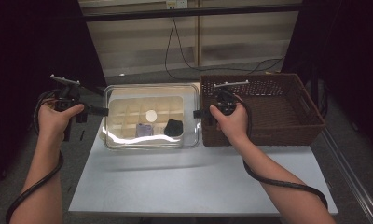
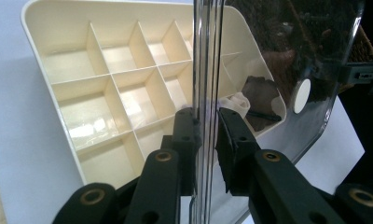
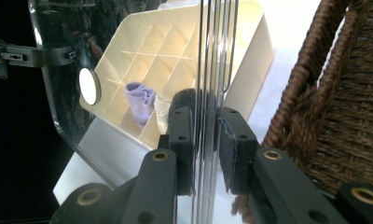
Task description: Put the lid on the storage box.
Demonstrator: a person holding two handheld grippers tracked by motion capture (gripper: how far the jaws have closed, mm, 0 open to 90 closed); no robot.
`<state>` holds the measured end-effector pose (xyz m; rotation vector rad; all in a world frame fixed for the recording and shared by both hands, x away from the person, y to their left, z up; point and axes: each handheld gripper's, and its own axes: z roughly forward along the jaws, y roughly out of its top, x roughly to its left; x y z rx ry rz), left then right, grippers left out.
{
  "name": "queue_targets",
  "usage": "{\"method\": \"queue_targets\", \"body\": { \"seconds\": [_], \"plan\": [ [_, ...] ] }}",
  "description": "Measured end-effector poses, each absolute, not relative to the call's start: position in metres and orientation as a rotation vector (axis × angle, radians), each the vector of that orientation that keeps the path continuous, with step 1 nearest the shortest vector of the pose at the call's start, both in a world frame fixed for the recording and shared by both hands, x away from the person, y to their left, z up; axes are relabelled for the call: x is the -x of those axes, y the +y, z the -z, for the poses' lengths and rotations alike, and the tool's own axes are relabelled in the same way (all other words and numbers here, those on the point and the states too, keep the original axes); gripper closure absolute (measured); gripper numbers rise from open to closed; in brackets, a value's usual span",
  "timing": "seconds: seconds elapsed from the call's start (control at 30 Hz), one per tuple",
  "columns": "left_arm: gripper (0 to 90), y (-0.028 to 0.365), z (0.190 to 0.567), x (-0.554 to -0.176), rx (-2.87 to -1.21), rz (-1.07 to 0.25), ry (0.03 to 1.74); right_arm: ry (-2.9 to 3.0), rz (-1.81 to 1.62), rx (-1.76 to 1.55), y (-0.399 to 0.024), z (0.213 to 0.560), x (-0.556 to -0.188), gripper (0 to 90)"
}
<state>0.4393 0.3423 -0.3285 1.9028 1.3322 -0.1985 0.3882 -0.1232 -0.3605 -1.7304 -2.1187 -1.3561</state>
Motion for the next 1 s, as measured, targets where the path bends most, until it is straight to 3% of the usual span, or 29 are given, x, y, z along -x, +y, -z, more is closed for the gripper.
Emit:
{"method": "queue_targets", "body": {
  "seconds": [1.0],
  "plan": [
    [77.1,0.369,0.34,-0.478,-1.898,0.202,1.417,-2.117,1.299,1.751,-0.09,0.368,-0.433,75.8]
  ]
}}
